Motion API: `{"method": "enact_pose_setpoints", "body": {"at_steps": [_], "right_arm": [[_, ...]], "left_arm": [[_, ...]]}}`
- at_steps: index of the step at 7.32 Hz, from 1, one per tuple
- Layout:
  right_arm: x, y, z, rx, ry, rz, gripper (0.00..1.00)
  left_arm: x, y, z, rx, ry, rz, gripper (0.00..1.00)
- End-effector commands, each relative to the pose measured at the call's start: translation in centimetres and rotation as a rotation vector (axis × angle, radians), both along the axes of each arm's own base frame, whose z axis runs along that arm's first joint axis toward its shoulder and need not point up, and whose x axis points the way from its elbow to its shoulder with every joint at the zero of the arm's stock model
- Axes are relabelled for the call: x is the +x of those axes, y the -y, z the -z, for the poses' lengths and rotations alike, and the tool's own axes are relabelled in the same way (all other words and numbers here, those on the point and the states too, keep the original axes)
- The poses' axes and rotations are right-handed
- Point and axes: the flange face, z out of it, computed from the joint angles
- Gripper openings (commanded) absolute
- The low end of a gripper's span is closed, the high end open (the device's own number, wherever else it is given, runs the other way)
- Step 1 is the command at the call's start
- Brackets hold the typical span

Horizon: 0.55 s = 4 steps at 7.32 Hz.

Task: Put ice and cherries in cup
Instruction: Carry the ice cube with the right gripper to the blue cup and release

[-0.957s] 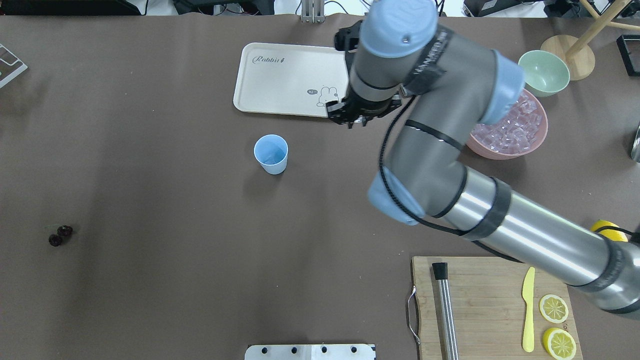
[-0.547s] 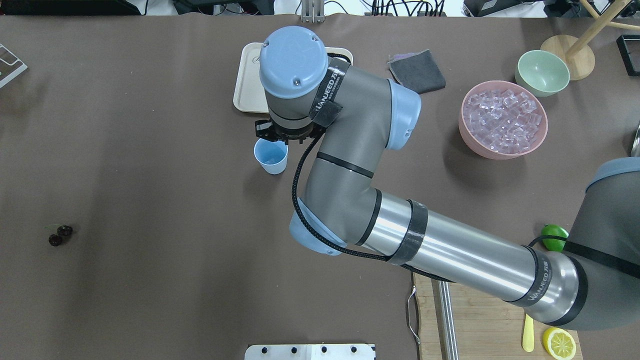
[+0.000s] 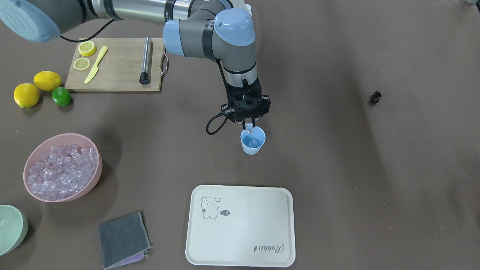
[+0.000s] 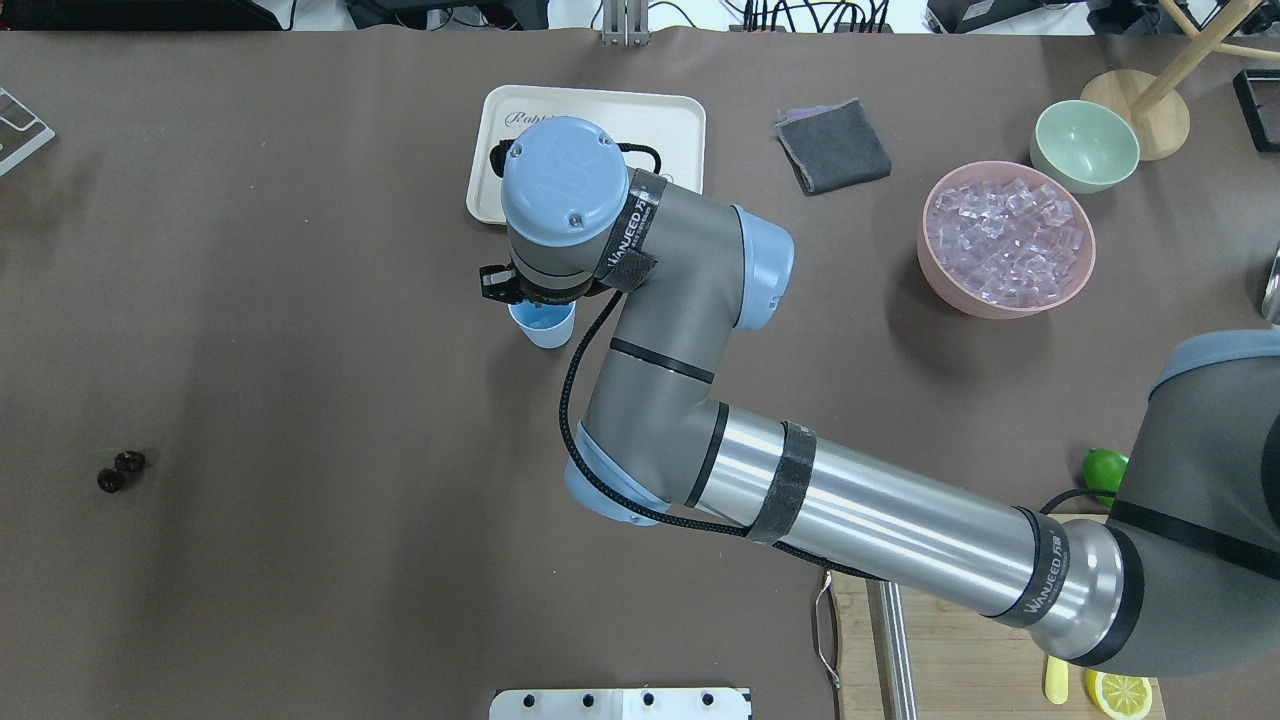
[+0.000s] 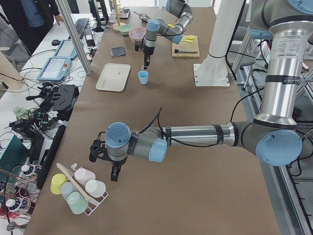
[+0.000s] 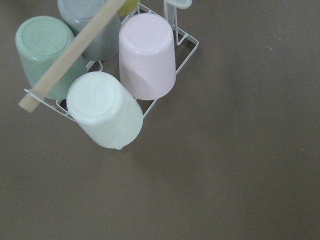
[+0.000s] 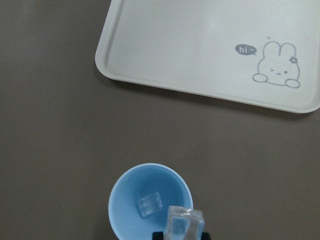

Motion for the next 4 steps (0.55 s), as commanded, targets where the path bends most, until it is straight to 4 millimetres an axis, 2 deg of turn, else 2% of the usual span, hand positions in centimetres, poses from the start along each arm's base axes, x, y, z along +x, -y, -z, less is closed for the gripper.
{"method": "enact_pose_setpoints", "body": {"at_steps": [1,3,4], "right_arm": [[-0.7,-0.3,-0.6,0.019,-0.012,-0.016,0.99],[-0.3,-0.7,0.0,0.043,-0.006,-0.008,0.99],[0.5,0.0,-0.4,0.048,-0.008,-0.008,0.99]], "left_arm": [[0.0,-0.2,-0.3,-0.005,0.001,-0.001,0.98],[-0.1,-0.3,-0.3,-0.005,-0.001,0.0,0.98],[0.0,-0.3,-0.3,-0.004,-0.001,-0.001,0.98]]}}
